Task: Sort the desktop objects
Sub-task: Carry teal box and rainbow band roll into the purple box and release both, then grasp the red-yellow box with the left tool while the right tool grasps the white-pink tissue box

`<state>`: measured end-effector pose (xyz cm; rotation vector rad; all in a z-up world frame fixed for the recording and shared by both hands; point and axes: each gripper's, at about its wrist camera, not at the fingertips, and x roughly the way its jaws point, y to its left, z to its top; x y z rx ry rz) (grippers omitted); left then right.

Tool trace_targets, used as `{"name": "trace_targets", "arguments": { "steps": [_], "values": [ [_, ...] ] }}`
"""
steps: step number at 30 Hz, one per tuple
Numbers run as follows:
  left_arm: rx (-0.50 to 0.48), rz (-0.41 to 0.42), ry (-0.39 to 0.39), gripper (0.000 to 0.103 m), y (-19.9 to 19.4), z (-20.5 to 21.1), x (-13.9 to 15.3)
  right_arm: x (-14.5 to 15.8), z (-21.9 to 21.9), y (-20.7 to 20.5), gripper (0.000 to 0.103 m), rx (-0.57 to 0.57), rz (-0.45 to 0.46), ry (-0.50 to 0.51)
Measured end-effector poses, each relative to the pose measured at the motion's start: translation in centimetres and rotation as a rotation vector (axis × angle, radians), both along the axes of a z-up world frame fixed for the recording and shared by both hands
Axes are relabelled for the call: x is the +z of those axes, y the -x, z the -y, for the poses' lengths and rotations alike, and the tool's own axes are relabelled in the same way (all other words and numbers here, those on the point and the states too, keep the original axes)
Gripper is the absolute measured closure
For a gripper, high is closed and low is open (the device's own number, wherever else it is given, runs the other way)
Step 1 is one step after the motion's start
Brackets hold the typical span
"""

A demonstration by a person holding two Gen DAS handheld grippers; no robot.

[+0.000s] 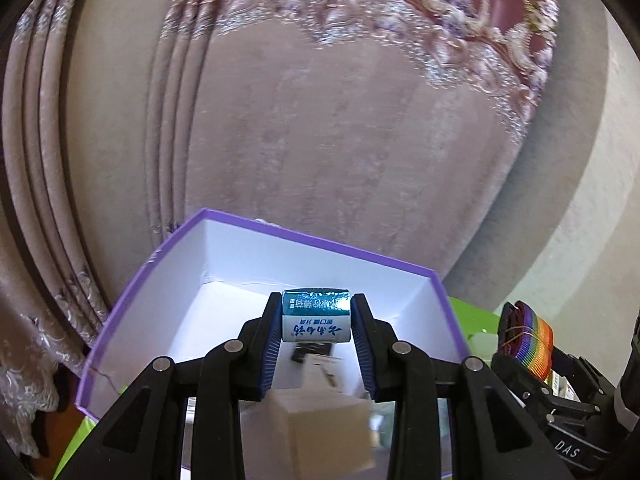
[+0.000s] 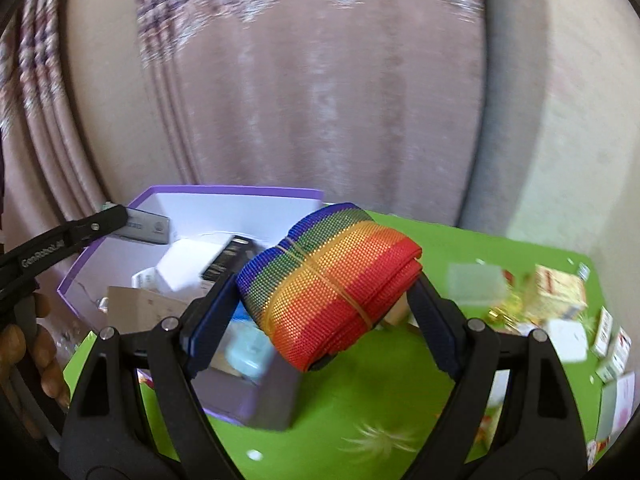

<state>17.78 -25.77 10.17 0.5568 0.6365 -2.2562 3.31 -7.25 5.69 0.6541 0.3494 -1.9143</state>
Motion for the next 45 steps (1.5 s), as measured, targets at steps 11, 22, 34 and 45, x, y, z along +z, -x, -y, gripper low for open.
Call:
{"name": "trace_targets", "arguments": {
  "steps": [11,22,34,45],
  "values": [
    [0.044,-0.018,-0.023,0.04,-2.1,1.7,-0.8,-1.5,4.6,-3.3,0.006,0.136,-0.051,-0.028],
    [-0.031,0.007,-0.01,0.039,0.6,-0.3,-0.4,-1.5,1.0,-0.5,0.003,0.051,-0.002,-0.005],
    [-0.179,0.051,0.025,0.037,6.9,-5.5,0.1,-3.0,-6.9,5.9,0.003,-0.157,0.075,0.002],
    [-0.393,0.098,0.057,0.029,14.0,-12.0,-0.2,-4.7,-16.5,11.7,0.003,-0.438,0.118,-0.009]
  ]
}}
